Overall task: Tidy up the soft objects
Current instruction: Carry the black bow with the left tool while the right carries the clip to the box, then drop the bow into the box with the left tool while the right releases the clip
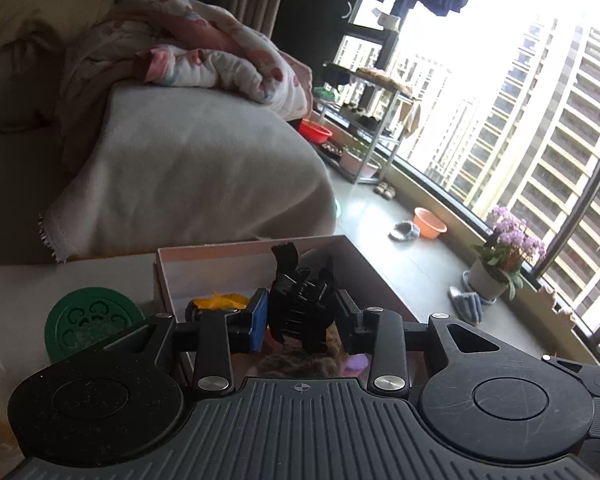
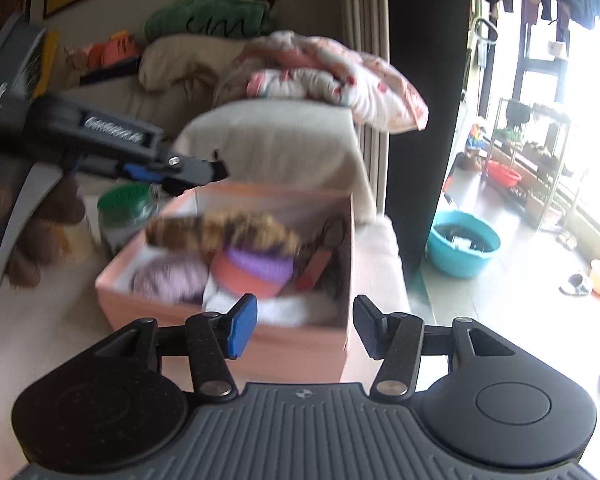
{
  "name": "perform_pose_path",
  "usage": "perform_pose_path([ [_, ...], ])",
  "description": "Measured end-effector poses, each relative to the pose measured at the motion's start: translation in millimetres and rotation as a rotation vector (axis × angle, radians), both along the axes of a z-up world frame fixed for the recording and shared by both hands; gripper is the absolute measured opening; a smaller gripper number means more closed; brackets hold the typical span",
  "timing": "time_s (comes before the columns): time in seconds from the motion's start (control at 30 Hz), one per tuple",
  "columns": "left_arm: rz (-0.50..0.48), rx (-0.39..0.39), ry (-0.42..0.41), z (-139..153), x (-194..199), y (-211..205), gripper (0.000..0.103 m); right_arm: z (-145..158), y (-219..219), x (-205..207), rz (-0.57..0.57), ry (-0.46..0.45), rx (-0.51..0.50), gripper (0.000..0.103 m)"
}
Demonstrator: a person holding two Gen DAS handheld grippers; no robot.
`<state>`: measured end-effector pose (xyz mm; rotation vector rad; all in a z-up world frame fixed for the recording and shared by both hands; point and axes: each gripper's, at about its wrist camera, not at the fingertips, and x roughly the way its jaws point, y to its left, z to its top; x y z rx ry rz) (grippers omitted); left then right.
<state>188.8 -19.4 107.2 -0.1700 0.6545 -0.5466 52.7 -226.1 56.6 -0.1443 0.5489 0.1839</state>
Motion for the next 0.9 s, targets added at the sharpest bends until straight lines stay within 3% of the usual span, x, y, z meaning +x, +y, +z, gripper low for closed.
perform_pose_path([
  [0.07, 0.049, 0.012, -0.008, -2, 6, -4, 0.039, 0, 2, -4, 0.005, 0.010, 0.002, 0.053],
  [0.23, 0.106, -0.148, 0.026, -8, 16, 12, 0.039, -1, 0, -16, 0.024, -0.004, 0.004, 0.059],
  [0.33, 0.138, -0.173, 0.086, -14, 23, 19, 0.039, -7, -3, -17, 0.021, 0.021, 0.019, 0.059],
  [0.4, 0.124, -0.135, 0.161, -22, 30, 17, 0.039, -13, -3, -14, 0.018, 0.047, 0.028, 0.059],
  [0.5, 0.051, 0.013, 0.233, -33, 31, 1, 0.039, -21, -4, -13, 0.016, 0.077, 0.036, 0.059],
  [0.6, 0.025, 0.044, 0.183, -29, 22, -3, 0.039, -25, -3, -14, 0.016, 0.087, 0.041, 0.059],
  [0.73, 0.059, -0.062, 0.018, -7, 11, 13, 0.039, -26, -4, -17, 0.010, 0.090, 0.053, 0.059],
  [0.83, 0.052, -0.088, 0.029, 1, 14, 19, 0.039, -26, -6, -18, 0.007, 0.092, 0.063, 0.059],
  [0.9, -0.019, -0.022, 0.082, -5, 13, 10, 0.039, -27, -6, -18, 0.007, 0.097, 0.065, 0.059],
])
